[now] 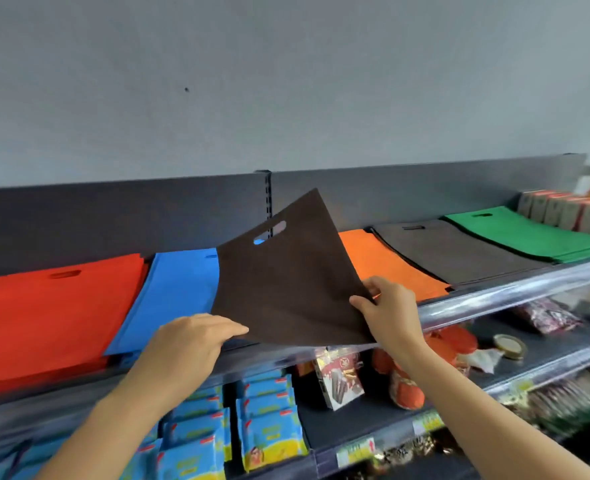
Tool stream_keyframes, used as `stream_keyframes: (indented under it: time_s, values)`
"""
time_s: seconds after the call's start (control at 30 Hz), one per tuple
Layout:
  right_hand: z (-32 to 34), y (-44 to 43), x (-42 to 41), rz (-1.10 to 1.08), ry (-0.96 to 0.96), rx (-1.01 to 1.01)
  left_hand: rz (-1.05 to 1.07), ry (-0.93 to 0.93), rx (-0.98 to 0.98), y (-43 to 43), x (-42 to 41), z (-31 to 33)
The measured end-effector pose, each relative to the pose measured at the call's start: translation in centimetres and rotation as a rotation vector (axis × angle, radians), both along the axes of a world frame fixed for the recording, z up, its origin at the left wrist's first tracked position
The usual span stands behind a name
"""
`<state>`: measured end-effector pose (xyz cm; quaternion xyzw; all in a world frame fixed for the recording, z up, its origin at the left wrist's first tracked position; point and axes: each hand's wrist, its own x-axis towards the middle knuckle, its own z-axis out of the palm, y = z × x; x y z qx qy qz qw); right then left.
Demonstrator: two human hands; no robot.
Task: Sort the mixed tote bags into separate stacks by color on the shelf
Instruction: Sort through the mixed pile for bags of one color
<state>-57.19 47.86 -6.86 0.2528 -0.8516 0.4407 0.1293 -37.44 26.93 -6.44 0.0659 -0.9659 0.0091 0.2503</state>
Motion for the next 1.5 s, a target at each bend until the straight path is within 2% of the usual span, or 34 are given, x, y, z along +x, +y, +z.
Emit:
stream_keyframes:
  time_s: [0.27, 0.43, 0.6, 0.87, 0.93, 1.03, 1.13, 1.27, 1.5]
  values:
    - [-0.3, 6.5, -10.0, -0.139, -0.014, -0.031, -0.105, -0.031, -0.08, 4.7, -13.0, 1.5]
    - [0.0, 9.5, -16.1, -0.188, 0.037, 0.094, -0.211, -0.102, -0.093, 7.1, -21.1, 2.3]
    - [0.4, 13.4, -22.4, -0.313, 0.044, 0.11, -0.316, -0.179, -0.133, 10.8, -27.8, 4.3]
    - [0.4, 18.7, -31.8, -0.373, 0.026, 0.151, -0.321, -0.244, -0.135, 17.6, -35.7, 4.2]
    - [0.3, 19.7, -33.9, -0.36, -0.003, 0.221, -0.294, -0.28, -0.108, 19.2, -37.1, 3.2]
    - [-0.1, 20.4, -36.0, -0.316, 0.029, 0.43, -0.234, -0.402, -0.034, 21.5, -38.8, 1.5]
    - [0.0, 19.6, -36.6, -0.111, 0.078, 0.421, -0.141, -0.52, 0.053, 22.8, -39.7, 0.6]
    - [-0.8, 17.5, -35.8, 0.203, 0.034, 0.516, -0.081, -0.477, 0.123, 23.6, -39.9, 0.0]
    - [-0.1, 16.5, -35.4, 0.146, 0.039, 0.596, -0.059, -0.382, 0.101, 24.3, -37.9, 1.1]
